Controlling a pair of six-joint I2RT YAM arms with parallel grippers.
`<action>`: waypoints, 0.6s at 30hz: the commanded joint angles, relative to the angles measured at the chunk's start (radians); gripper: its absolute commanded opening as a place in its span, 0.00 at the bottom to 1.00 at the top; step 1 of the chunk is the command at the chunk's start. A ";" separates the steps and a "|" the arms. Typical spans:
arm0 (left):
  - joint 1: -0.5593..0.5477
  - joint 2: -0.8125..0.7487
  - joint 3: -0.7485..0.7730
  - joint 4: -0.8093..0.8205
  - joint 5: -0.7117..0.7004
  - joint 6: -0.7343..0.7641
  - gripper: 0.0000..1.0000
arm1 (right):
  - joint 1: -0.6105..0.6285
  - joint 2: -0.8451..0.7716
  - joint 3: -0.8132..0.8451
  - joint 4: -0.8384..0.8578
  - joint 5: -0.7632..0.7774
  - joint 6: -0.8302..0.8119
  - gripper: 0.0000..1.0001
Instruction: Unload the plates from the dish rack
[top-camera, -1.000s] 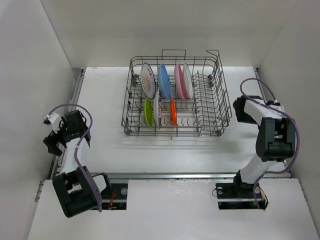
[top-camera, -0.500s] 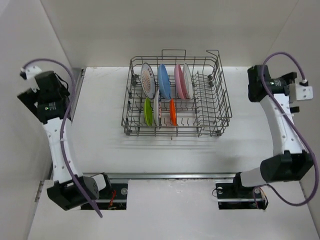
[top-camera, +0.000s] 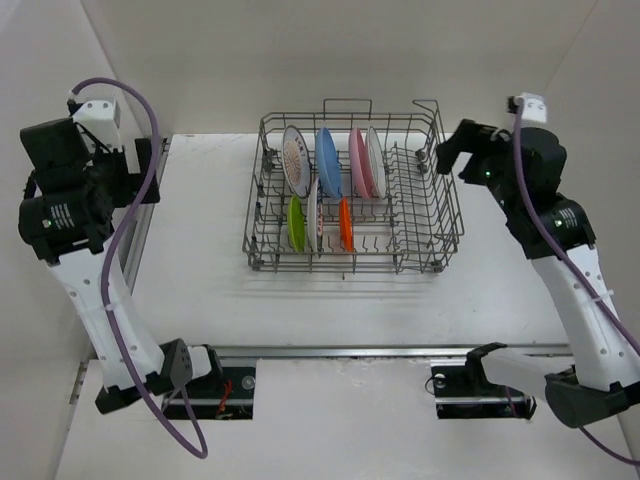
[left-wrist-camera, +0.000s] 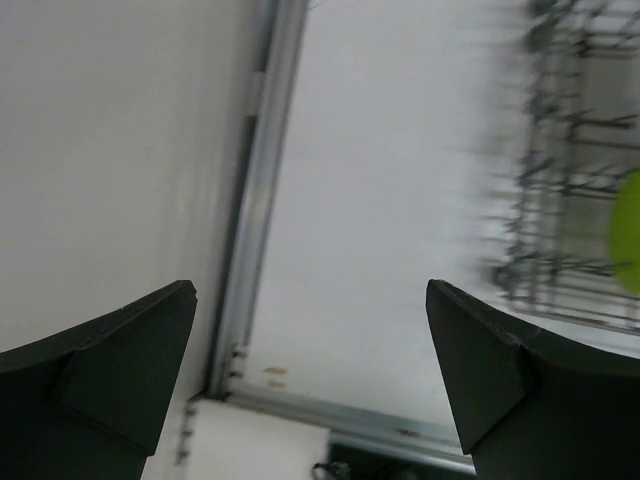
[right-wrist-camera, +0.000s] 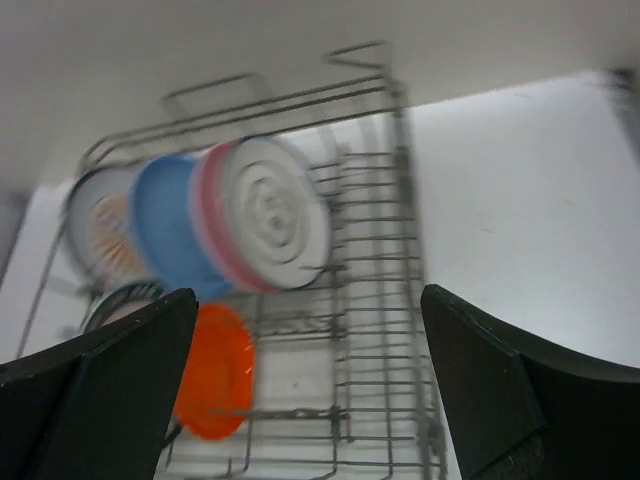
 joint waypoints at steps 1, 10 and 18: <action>0.001 0.061 0.093 -0.169 -0.293 0.220 0.99 | 0.075 0.020 -0.025 0.178 -0.528 -0.235 0.98; 0.001 -0.112 -0.108 -0.032 -0.369 0.308 0.99 | 0.267 0.236 -0.071 0.083 -0.316 -0.183 0.70; 0.001 -0.085 -0.221 -0.116 -0.212 0.187 0.99 | 0.287 0.394 -0.109 0.159 -0.398 -0.142 0.49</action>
